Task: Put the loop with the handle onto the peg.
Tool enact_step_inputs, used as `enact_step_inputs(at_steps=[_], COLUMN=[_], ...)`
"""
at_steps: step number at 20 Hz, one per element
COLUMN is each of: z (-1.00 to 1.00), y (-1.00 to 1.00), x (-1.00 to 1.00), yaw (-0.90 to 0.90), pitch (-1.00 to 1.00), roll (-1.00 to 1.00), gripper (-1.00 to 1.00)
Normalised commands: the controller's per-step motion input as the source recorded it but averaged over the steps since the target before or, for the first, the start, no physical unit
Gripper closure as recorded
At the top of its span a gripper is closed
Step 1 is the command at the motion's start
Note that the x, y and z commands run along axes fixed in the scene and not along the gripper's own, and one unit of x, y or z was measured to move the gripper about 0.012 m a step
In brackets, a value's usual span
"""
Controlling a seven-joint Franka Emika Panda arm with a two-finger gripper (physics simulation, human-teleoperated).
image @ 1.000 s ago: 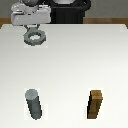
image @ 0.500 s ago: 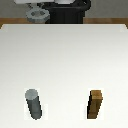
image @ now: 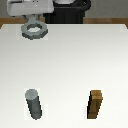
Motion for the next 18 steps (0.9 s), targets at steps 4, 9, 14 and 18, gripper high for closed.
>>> enact_step_inputs(at_steps=[4,9,14,18], z=[0.0,0.0,0.0,0.31], y=[0.0,0.0,0.0,0.25], x=[1.0,1.0,1.0,0.75], yaw=[0.0,0.0,0.0,0.0], pitch=[0.0,0.0,0.0,0.0], roll=[0.0,0.0,0.0,0.0], gripper=[1.0,1.0,1.0,1.0])
